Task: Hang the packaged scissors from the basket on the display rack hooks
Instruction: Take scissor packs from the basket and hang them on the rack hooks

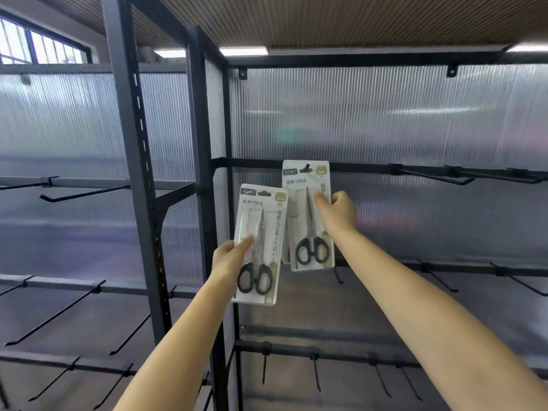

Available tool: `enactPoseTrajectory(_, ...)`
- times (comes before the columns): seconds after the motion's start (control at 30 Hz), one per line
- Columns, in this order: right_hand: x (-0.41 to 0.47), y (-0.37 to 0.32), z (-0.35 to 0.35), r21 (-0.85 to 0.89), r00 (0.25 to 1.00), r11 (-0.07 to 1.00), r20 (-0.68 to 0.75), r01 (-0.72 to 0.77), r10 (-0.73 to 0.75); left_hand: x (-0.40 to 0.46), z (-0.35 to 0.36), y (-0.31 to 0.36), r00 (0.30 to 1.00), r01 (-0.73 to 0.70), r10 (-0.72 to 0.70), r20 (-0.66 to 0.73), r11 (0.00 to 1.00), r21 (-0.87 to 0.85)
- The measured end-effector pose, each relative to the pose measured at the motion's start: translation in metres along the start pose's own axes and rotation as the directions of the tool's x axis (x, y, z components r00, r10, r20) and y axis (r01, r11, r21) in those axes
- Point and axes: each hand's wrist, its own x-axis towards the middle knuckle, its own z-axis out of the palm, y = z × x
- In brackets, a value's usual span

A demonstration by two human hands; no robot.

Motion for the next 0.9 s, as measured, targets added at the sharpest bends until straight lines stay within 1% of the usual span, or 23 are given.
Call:
enactPoseTrajectory(0.07, -0.002, 0.002, 0.0, -0.002, 1.0, 1.0, 0.011, 0.02, -0.02, -0.002, 0.002, 0.0, 1.0, -0.01, 0.01, 0.005, 1.0, 0.002)
enactPoseTrajectory(0.13, -0.004, 0.004, -0.001, -0.008, 0.997, 0.997, 0.004, 0.077, -0.077, -0.003, 0.004, 0.0, 1.0, -0.011, 0.011, 0.012, 1.0, 0.006)
enactPoseTrajectory(0.23, -0.007, 0.0, -0.009, -0.096, 0.961, 0.962, -0.078, 0.257, -0.265, -0.005, 0.008, -0.001, 0.999, -0.021, 0.021, 0.033, 1.0, 0.007)
enactPoseTrajectory(0.27, -0.007, -0.004, -0.013, -0.101, 0.941, 0.942, -0.082, 0.319, -0.328, -0.006, 0.009, -0.002, 0.999, -0.024, 0.024, 0.038, 1.0, 0.004)
enactPoseTrajectory(0.33, -0.007, -0.013, -0.02, -0.054, 0.917, 0.917, -0.032, 0.395, -0.397, -0.005, 0.012, -0.003, 0.998, -0.036, 0.037, 0.054, 0.999, -0.012)
enactPoseTrajectory(0.4, -0.007, -0.023, -0.026, -0.013, 0.917, 0.919, 0.069, 0.395, -0.393, -0.006, 0.016, 0.0, 0.996, -0.059, 0.061, 0.069, 0.998, -0.027)
enactPoseTrajectory(0.47, -0.007, -0.031, -0.031, -0.027, 0.911, 0.921, 0.162, 0.389, -0.38, -0.008, 0.022, 0.004, 0.992, -0.09, 0.094, 0.089, 0.995, -0.046)
enactPoseTrajectory(0.53, -0.007, -0.034, -0.034, -0.056, 0.893, 0.908, 0.212, 0.416, -0.396, -0.01, 0.029, 0.008, 0.986, -0.127, 0.133, 0.105, 0.99, -0.058)
enactPoseTrajectory(0.6, -0.006, -0.036, -0.037, -0.056, 0.879, 0.895, 0.224, 0.442, -0.421, -0.011, 0.035, 0.01, 0.98, -0.166, 0.168, 0.105, 0.986, -0.031)
enactPoseTrajectory(0.67, -0.006, -0.037, -0.039, -0.02, 0.884, 0.904, 0.219, 0.427, -0.412, -0.011, 0.039, 0.008, 0.978, -0.178, 0.178, 0.108, 0.984, -0.008)
enactPoseTrajectory(0.77, -0.009, -0.036, -0.042, 0.007, 0.888, 0.912, 0.229, 0.409, -0.4, -0.01, 0.039, 0.0, 0.974, -0.155, 0.15, 0.17, 0.988, 0.015)
enactPoseTrajectory(0.9, -0.007, -0.033, -0.049, -0.019, 0.882, 0.903, 0.223, 0.43, -0.415, -0.01, 0.034, -0.019, 0.963, -0.146, 0.124, 0.24, 0.986, 0.075)
